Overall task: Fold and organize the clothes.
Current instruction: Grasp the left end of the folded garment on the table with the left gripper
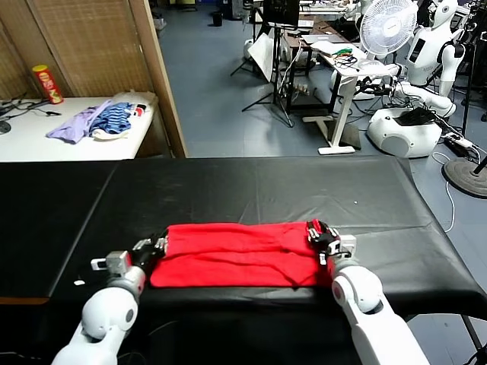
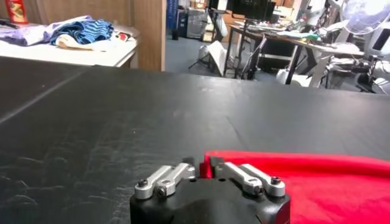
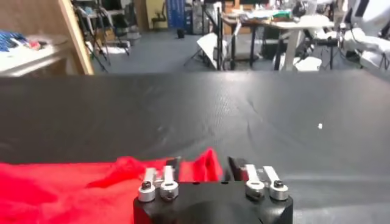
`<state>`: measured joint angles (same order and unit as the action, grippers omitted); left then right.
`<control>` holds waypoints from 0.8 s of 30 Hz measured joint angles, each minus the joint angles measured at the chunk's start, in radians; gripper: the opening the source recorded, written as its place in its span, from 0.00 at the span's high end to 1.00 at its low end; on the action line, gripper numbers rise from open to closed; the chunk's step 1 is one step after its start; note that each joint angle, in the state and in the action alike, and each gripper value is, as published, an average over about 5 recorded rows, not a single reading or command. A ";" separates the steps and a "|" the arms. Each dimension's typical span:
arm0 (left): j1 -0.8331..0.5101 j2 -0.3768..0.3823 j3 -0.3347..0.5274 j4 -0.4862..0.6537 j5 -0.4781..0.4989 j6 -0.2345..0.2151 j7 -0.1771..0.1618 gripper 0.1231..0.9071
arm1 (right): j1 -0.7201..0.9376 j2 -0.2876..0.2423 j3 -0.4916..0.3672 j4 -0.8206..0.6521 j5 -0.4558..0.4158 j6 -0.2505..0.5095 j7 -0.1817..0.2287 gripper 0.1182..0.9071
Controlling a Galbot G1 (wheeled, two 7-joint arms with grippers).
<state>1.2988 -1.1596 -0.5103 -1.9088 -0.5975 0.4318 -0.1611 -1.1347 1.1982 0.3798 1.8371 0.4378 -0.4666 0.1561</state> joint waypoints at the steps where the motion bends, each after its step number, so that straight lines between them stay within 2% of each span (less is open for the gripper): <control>1: 0.008 0.001 -0.006 -0.009 -0.017 0.004 0.002 0.40 | -0.011 -0.003 0.008 0.018 0.001 0.001 -0.003 0.16; 4: 0.034 -0.003 -0.026 -0.031 -0.068 0.012 0.004 0.23 | -0.039 -0.008 0.028 0.066 0.005 0.004 -0.009 0.14; 6: 0.053 -0.011 -0.036 -0.040 -0.091 0.016 0.005 0.17 | -0.053 -0.009 0.036 0.091 0.006 0.006 -0.011 0.14; 16: 0.119 -0.070 -0.041 -0.035 -0.058 0.001 0.016 0.14 | -0.064 -0.009 0.040 0.119 0.007 0.008 -0.009 0.14; 19: 0.127 -0.083 -0.034 -0.031 -0.020 -0.014 0.023 0.23 | -0.062 -0.007 0.040 0.115 0.004 0.011 -0.009 0.14; 24: 0.138 -0.096 -0.013 -0.041 0.084 -0.036 0.042 0.56 | -0.061 0.000 0.041 0.111 -0.003 0.015 -0.009 0.14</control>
<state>1.4369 -1.2560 -0.5233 -1.9494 -0.5135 0.3954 -0.1194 -1.1954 1.1983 0.4207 1.9479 0.4346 -0.4517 0.1472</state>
